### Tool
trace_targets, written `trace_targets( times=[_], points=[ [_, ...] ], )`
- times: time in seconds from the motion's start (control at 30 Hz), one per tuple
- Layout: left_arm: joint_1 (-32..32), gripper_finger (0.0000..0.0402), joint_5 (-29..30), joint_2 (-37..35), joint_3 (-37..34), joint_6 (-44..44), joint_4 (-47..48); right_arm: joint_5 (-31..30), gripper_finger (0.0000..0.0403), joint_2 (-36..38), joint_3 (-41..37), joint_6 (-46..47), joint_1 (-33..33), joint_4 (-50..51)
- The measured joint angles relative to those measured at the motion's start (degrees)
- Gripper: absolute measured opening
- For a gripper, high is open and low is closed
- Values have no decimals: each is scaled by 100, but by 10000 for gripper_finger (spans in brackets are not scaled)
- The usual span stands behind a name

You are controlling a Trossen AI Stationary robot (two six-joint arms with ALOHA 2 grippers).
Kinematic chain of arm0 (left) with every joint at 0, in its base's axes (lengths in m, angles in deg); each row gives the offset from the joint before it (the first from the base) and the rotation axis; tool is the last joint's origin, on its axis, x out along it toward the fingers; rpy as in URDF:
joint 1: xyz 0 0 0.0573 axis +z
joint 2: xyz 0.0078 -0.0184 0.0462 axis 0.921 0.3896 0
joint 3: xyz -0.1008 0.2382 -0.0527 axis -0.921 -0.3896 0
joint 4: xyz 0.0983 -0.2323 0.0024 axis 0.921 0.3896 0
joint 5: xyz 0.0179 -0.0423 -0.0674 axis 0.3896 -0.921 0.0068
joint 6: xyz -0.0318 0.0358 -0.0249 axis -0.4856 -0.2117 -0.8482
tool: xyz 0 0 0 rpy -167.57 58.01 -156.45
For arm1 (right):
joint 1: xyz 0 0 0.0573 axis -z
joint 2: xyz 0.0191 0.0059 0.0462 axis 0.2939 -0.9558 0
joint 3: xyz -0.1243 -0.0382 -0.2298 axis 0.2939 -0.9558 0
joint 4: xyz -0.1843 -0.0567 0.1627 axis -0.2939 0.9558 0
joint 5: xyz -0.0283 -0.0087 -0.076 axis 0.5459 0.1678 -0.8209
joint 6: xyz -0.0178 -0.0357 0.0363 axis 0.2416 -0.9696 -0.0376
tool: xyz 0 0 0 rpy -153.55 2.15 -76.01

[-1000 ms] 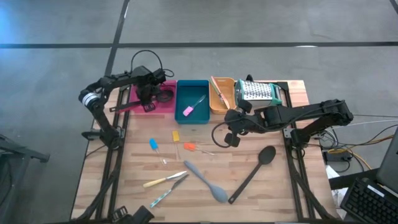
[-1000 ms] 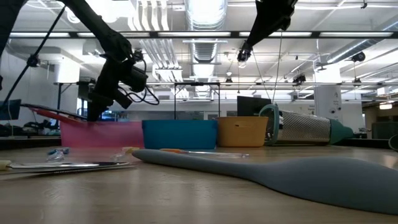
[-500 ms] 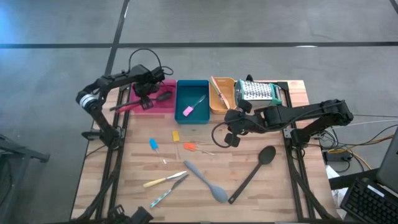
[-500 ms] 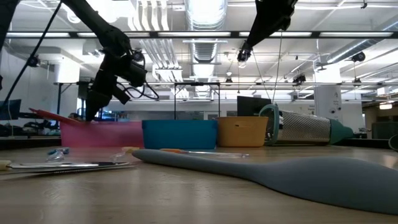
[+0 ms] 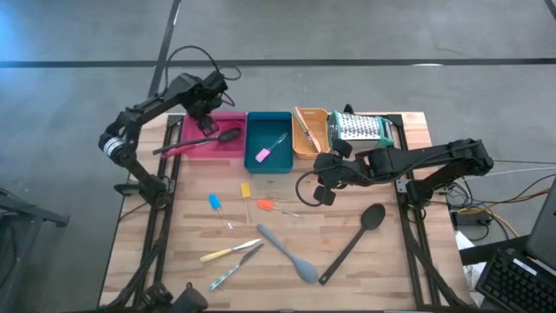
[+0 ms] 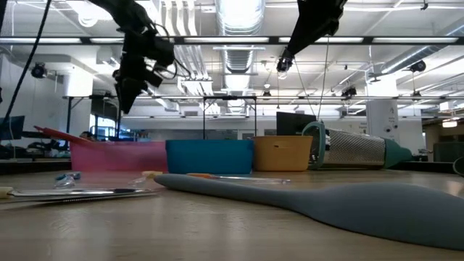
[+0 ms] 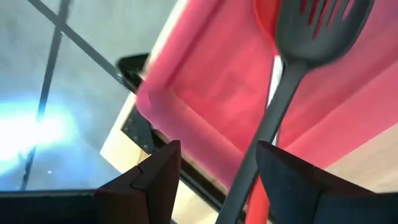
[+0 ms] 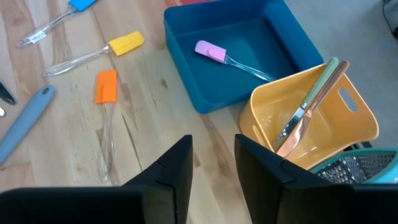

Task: Pick & Place Kitchen Items
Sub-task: Put the blue spatula into the blue bin

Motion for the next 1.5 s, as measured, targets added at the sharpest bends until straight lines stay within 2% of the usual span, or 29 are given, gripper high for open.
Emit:
trace_targets(
  times=[0.23,0.47,0.7,1.2,1.5],
  points=[
    [-170,213,-436,-430,188,-507,-338,0,125,0,0,0,0,0],
    [-579,213,-691,-995,-79,-687,-1018,0,136,0,0,0,0,0],
    [-1064,213,-796,-1426,-398,-908,-1276,0,140,0,0,0,1,-2],
    [-1956,213,-811,-1799,-1234,-1479,-1907,0,86,0,0,0,-1,-4],
    [-2711,213,-815,-1969,-2090,-1593,-3069,16,56,0,0,0,-1,-2]
  ],
)
